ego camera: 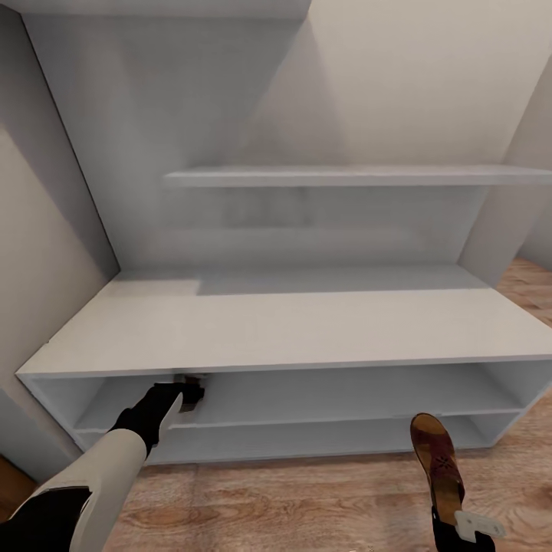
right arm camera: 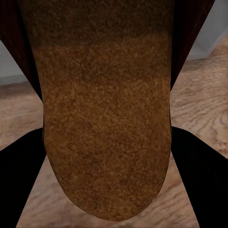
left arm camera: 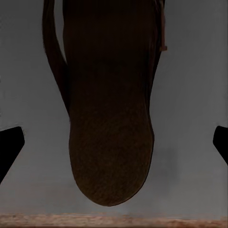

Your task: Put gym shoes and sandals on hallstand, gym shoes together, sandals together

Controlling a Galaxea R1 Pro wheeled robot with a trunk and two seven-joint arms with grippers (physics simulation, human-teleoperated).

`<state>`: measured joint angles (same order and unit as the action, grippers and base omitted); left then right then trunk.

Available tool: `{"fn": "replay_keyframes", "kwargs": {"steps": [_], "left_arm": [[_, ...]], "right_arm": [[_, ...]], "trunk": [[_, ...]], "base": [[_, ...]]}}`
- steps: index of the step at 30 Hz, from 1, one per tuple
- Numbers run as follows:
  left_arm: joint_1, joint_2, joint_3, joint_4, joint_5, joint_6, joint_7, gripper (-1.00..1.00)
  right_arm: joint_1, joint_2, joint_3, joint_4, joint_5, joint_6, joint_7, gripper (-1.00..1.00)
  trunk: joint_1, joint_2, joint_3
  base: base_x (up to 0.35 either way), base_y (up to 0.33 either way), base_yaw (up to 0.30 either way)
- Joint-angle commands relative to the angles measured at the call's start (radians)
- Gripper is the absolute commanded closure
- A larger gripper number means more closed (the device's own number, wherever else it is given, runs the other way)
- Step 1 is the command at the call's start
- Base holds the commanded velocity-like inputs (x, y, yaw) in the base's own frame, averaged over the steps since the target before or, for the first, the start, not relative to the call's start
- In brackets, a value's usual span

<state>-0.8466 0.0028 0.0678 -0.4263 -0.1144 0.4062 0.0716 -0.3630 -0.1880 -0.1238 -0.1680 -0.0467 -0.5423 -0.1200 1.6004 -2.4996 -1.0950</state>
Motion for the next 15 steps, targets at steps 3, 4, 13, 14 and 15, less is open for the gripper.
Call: {"fn": "replay_keyframes", "kwargs": {"steps": [3,4,13,14,15], "left_arm": [[0.000,-0.001,0.005,-0.002,-0.010,0.003,-0.003,-1.00],[0.000,-0.001,0.004,-0.002,-0.010,0.001,-0.003,-1.00],[0.003,0.005,0.006,0.001,-0.014,-0.039,-0.005,-1.00],[0.004,0.008,0.006,0.002,-0.014,-0.051,-0.007,-1.00],[0.004,0.009,0.006,0.002,-0.013,-0.054,-0.007,-1.00]], "right_arm": [[-0.001,0.000,-0.001,0.001,-0.005,-0.004,0.003,1.00],[-0.001,0.000,-0.001,0.001,-0.005,-0.004,0.003,1.00],[-0.001,0.000,-0.001,0.001,-0.005,-0.004,0.002,1.00],[-0.001,0.001,-0.001,0.001,-0.005,-0.004,0.003,1.00],[-0.001,0.001,-0.001,0.001,-0.005,-0.004,0.003,1.00]], "trunk": [[0.000,0.000,-0.001],[0.000,0.000,-0.001],[0.000,0.000,-0.001],[0.000,0.000,-0.001],[0.000,0.000,-0.001]], "base": [[-0.201,0.000,0.000],[-0.307,0.000,0.000],[-0.331,0.000,0.000],[-0.336,0.000,0.000],[-0.336,0.000,0.000]]}}
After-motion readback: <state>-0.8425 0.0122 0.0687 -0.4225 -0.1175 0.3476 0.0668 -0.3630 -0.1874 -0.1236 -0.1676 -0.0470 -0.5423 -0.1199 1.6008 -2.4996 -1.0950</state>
